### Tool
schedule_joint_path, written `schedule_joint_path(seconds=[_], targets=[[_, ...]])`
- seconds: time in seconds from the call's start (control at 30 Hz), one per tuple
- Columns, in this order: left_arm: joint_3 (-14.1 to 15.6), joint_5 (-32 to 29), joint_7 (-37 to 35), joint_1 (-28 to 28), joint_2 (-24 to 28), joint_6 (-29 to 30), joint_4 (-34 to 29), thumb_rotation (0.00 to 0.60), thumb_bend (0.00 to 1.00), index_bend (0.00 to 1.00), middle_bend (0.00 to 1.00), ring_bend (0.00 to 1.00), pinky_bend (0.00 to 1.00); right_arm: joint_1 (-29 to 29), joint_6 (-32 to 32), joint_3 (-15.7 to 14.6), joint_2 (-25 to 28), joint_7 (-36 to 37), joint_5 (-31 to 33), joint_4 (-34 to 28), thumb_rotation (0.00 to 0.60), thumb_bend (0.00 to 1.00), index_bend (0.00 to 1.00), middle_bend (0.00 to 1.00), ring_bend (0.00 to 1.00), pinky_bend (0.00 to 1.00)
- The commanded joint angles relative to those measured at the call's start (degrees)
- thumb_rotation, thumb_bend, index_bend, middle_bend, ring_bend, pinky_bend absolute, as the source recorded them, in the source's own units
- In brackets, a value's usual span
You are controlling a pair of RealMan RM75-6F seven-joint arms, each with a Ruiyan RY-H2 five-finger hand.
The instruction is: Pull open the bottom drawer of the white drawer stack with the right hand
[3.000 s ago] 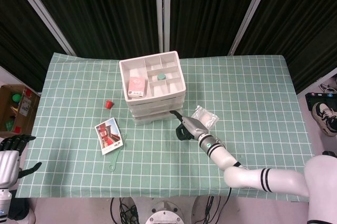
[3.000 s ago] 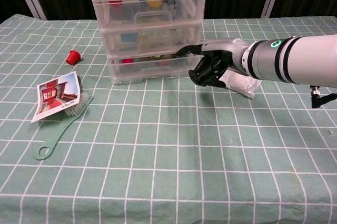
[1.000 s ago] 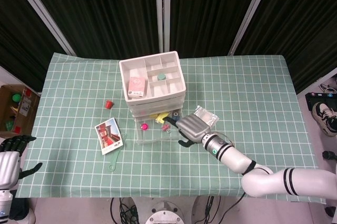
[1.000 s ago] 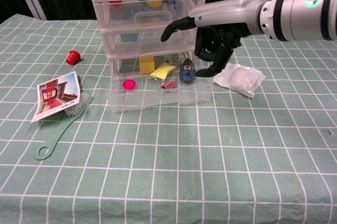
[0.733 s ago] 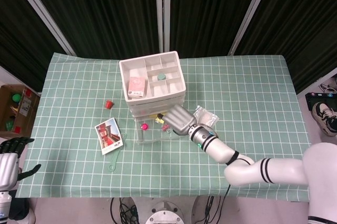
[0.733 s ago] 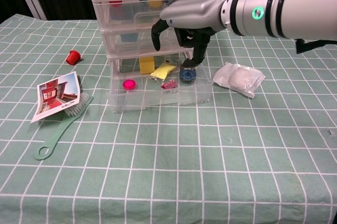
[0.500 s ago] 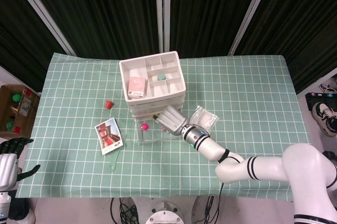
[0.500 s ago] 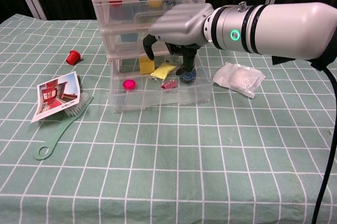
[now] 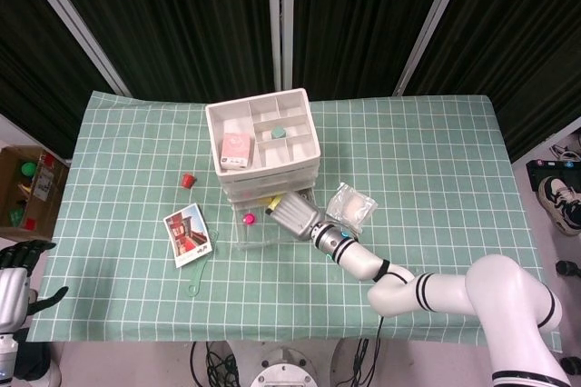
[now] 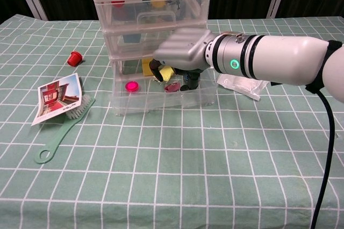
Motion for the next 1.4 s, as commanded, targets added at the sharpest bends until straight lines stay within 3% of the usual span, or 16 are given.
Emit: schedule_joint_path(seconds=[0.03,0.6,0.9,1.07,1.17,1.4], targets=[[0.0,0.0,-0.1,0.0,-0.1,0.0,0.2,0.6,0.03,0.28,0.25,0.19,0.2,-0.6,-0.1,0.0,-1.1,1.0,-1.4,1.7,0.6,0.21,0.39,0.92,0.95,0.99],[0.0,0.0,-0.9,0.4,-0.5,0.1,1.0,0.6,0.03,0.28,0.25,0.19,0.2,-2.3,-1.3,1.1,-3.2,3.6,-5.4,6.1,0.6,0.29,0.47,0.93,0.96,0.99],[-0.1,0.1,-0.9,0.4,-0.4,0.2,1.0,0.6,0.03,0.28,0.25,0.19,0.2,-3.9,1.4,1.8,-4.1,6.0,-9.6,7.3,0.6,0.37,0.7,0.95,0.97,1.0],[-0.2,0.3,-0.8,0.4,-0.4,0.3,0.9,0.6,0.03,0.28,0.25,0.19,0.2,-4.7,3.6,2.3,-3.9,7.9,-12.6,7.2,0.6,0.39,0.77,0.96,0.98,1.0],[-0.2,0.4,-0.8,0.4,-0.2,0.4,0.8,0.6,0.03,0.28,0.25,0.19,0.2,-5.3,5.4,2.9,-2.6,8.9,-14.3,5.4,0.6,0.4,0.77,0.96,0.98,1.0],[-0.4,0.7,-0.7,0.4,0.2,0.9,0.5,0.6,0.03,0.28,0.25,0.19,0.2,-8.5,12.8,3.8,4.9,10.5,-19.3,-5.6,0.6,0.4,0.77,0.96,0.98,1.0]])
